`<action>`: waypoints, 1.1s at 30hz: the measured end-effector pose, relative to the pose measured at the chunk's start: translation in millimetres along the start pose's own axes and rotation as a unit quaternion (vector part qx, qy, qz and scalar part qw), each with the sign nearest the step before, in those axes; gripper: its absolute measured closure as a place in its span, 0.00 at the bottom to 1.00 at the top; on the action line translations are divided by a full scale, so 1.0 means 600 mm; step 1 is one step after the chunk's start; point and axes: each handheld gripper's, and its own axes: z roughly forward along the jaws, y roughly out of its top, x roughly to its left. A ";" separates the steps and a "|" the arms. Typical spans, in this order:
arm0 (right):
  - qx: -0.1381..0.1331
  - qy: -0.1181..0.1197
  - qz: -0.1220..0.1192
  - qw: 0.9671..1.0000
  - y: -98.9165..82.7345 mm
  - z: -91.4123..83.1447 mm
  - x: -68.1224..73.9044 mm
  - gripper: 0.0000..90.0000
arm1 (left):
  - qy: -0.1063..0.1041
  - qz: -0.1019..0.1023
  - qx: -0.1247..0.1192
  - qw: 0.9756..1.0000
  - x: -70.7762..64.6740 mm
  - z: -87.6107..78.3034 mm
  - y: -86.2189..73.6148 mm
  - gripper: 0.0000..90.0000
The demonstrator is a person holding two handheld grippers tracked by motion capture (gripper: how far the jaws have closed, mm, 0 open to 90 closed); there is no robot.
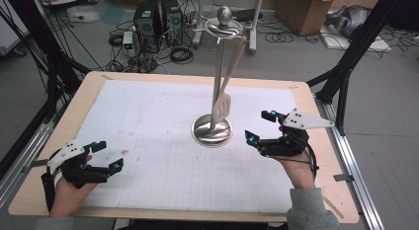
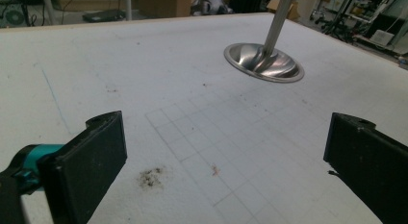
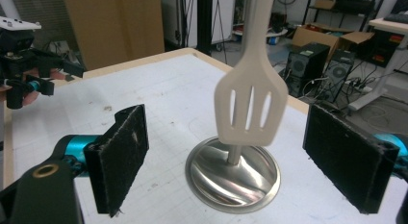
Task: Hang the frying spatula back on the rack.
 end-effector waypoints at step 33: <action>-0.075 0.013 0.011 0.997 -0.092 -0.084 0.002 0.17 | -0.027 0.022 -0.063 0.997 -0.011 -0.017 0.014 0.02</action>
